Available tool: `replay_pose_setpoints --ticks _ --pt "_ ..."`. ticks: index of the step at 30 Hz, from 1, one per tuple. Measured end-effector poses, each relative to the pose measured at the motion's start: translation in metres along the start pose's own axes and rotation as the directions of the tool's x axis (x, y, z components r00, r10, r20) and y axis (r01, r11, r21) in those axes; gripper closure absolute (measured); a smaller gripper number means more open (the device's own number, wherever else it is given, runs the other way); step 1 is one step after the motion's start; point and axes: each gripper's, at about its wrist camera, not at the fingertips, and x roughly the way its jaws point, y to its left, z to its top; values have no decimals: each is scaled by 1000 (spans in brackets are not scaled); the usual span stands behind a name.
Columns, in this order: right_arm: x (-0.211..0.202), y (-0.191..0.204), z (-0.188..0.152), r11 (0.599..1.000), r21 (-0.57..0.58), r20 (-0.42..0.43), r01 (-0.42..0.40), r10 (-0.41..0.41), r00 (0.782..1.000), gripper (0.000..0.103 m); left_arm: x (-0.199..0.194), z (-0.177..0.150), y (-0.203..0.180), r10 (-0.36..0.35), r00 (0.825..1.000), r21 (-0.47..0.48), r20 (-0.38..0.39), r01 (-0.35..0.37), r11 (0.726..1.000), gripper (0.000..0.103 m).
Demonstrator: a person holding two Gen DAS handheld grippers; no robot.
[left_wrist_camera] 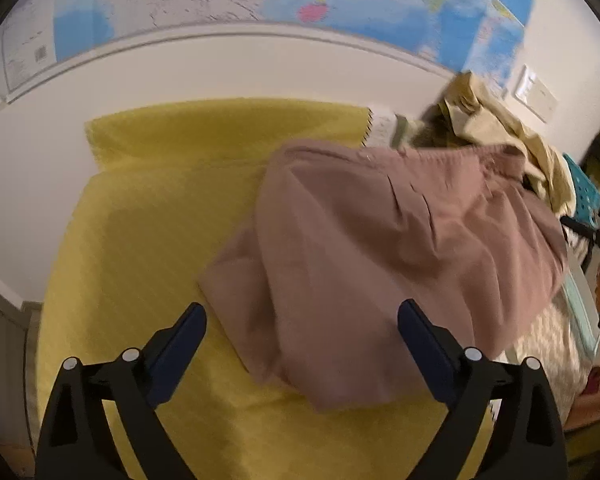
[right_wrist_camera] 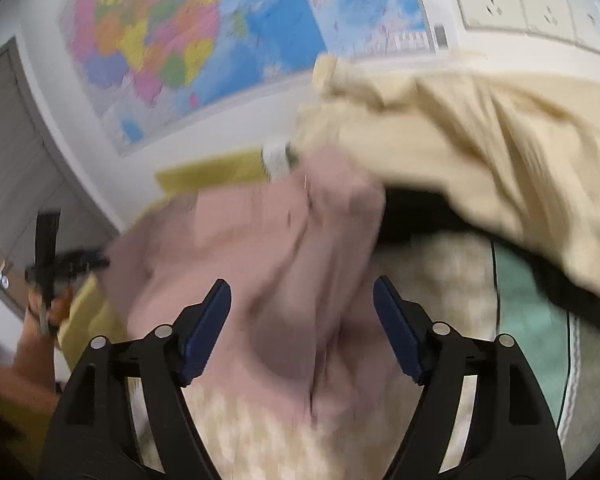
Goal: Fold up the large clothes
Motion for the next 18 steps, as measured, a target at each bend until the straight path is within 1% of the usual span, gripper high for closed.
replay_pose_setpoints --ticks 3,4,5,6,7,8,9,11,12,14,15,16,17,18 --pt "7 11 -35 998 -40 -45 56 -58 997 29 14 -9 -11 -12 1000 27 -25 13 1000 10" --pt "10 13 -43 998 -48 -58 50 -53 997 30 21 -11 -13 -13 999 27 -35 14 1000 12" --pt "18 14 -49 998 -44 -70 40 -43 997 36 26 -13 -15 -15 999 24 -34 16 1000 20" --pt "24 15 -52 998 -48 -69 51 -54 996 52 31 -14 -16 -20 999 16 -28 20 1000 26" --pt "29 16 -52 997 -56 -68 55 -59 996 65 34 -14 -16 -8 1000 0 -21 8 1000 45" --pt "33 15 -51 998 -52 -66 31 -34 997 85 33 -14 -15 -17 1000 -27 -10 17 999 64" --pt "28 14 -50 999 -41 -57 20 -22 998 93 30 -13 -12 -38 999 -60 -2 38 997 70" --pt "11 11 -43 1000 -26 -18 -14 13 1000 97 14 -9 -3 -64 998 -128 23 66 990 83" --pt "-6 9 -37 999 -29 21 -15 16 1000 97 5 -9 0 -79 996 -150 34 84 985 86" --pt "-33 8 -28 999 -30 54 -30 32 998 100 -26 -10 13 -128 988 -202 84 142 969 87" --pt "-50 10 -25 999 -47 87 -11 15 996 101 -40 -12 15 -152 982 -210 111 173 962 87" --pt "-64 12 -24 997 -72 105 -9 16 994 101 -47 -16 13 -155 980 -201 123 177 963 87" --pt "-70 8 -25 997 -70 110 -15 23 994 101 -52 -20 8 -138 983 -182 124 159 970 88" --pt "-68 2 -26 999 -50 98 -20 25 995 101 -51 -24 3 -124 986 -163 110 141 976 88"
